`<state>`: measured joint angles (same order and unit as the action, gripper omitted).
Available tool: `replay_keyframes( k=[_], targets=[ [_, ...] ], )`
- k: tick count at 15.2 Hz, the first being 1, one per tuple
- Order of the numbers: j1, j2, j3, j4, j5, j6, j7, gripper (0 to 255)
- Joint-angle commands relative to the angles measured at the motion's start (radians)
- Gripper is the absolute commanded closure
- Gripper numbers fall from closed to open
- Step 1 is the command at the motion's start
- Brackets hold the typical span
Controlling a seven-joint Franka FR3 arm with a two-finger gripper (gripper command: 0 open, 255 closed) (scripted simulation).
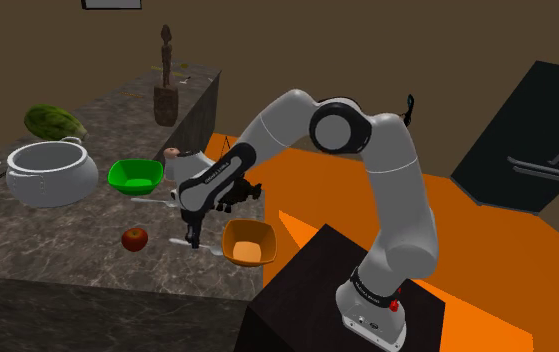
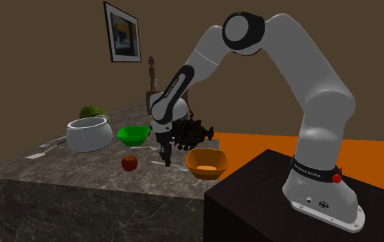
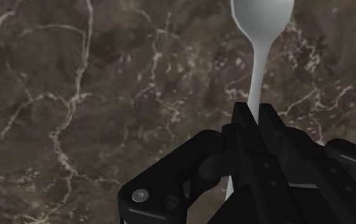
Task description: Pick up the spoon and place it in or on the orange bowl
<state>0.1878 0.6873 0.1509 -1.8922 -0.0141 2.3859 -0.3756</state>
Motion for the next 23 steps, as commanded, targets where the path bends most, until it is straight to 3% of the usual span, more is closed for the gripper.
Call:
replay_keyframes(
  k=[1, 21, 23],
  targets=[
    [-0.001, -0.025, 0.003, -0.008, 0.003, -0.019, 0.001, 255],
    [-0.019, -0.229, 0.024, -0.026, 0.029, -0.204, -0.001, 255],
    [-0.042, -0.29, 0.022, -0.118, 0.038, -0.173, -0.03, 255]
  ],
)
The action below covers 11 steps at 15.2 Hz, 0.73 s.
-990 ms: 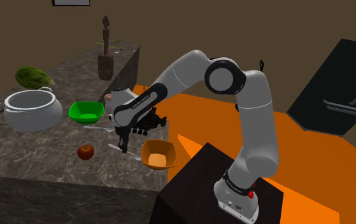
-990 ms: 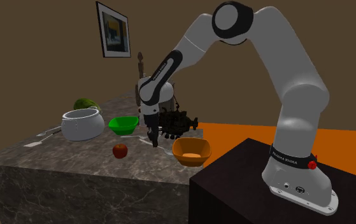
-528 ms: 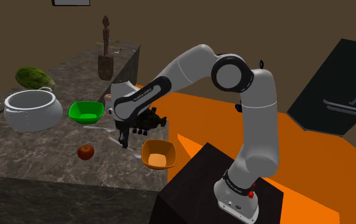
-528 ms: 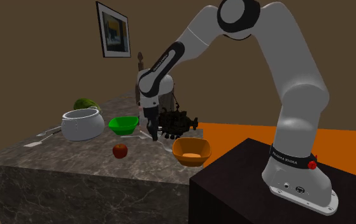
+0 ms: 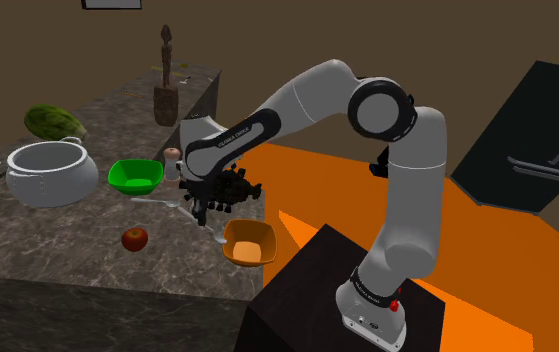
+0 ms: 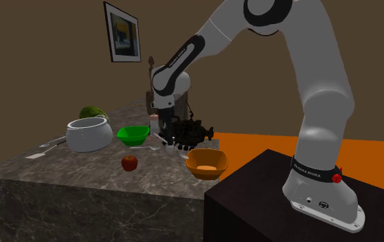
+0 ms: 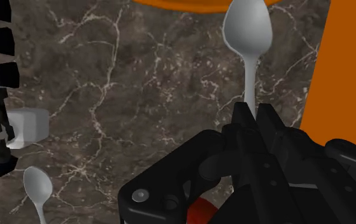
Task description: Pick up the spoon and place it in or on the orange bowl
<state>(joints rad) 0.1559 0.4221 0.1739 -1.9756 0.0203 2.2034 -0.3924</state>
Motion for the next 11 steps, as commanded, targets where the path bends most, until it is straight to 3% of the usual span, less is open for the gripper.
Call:
replay_keyframes(
  k=[1, 11],
  targets=[
    [-0.021, -0.055, -0.003, -0.079, 0.008, 0.023, -0.028, 255],
    [-0.127, -0.335, -0.05, -0.462, 0.04, 0.119, -0.2, 255]
  ],
)
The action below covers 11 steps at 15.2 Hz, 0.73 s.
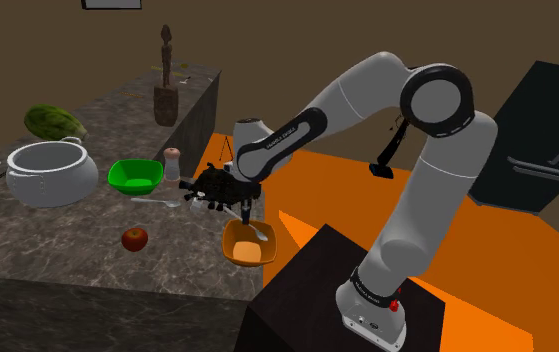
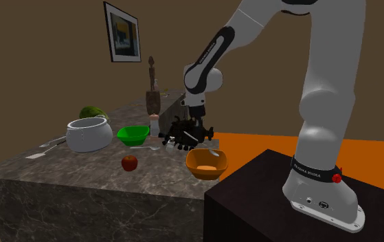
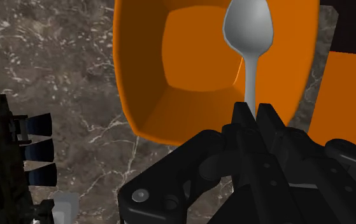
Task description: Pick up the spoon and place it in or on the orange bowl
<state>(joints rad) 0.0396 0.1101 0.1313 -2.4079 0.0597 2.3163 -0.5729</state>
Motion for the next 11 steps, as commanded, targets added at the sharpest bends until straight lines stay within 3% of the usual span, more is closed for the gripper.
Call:
replay_keyframes(
  k=[1, 11],
  targets=[
    [-0.015, -0.036, -0.011, -0.045, 0.001, 0.009, -0.028, 255],
    [-0.012, 0.094, -0.015, -0.053, -0.013, 0.145, -0.023, 255]
  ],
)
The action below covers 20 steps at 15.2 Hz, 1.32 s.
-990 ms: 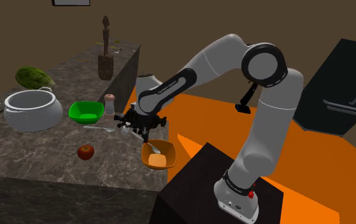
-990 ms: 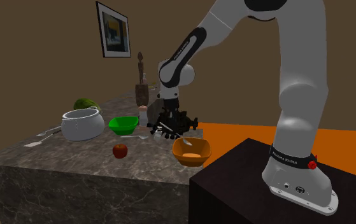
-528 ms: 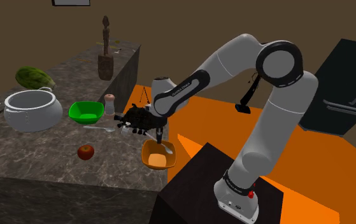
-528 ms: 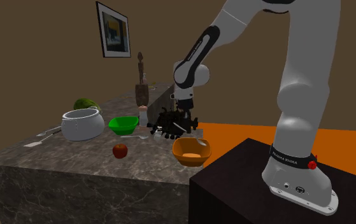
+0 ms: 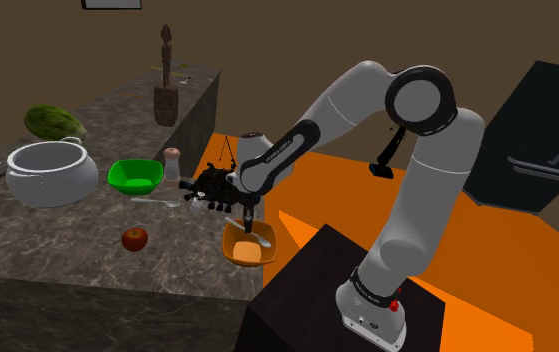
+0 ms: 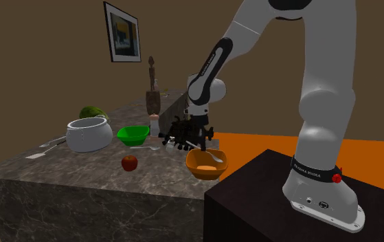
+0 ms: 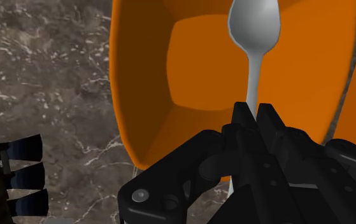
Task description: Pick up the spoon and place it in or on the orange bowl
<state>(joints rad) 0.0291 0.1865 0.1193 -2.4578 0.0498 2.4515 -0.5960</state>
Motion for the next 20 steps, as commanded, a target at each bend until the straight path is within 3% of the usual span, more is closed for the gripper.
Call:
replay_keyframes(
  k=[1, 5, 13, 14, 19, 20],
  targets=[
    [-0.001, 0.031, -0.004, -0.002, -0.005, 0.024, 0.001, 255],
    [0.001, 0.093, -0.007, 0.003, -0.012, 0.08, 0.004, 255],
    [0.001, 0.093, -0.006, 0.003, -0.013, 0.08, 0.004, 255],
    [0.001, 0.094, -0.006, 0.004, -0.013, 0.08, 0.005, 0],
    [0.001, 0.093, -0.006, 0.003, -0.013, 0.08, 0.004, 0],
    [-0.002, 0.063, -0.005, 0.008, -0.01, 0.045, 0.002, 0]
  ],
)
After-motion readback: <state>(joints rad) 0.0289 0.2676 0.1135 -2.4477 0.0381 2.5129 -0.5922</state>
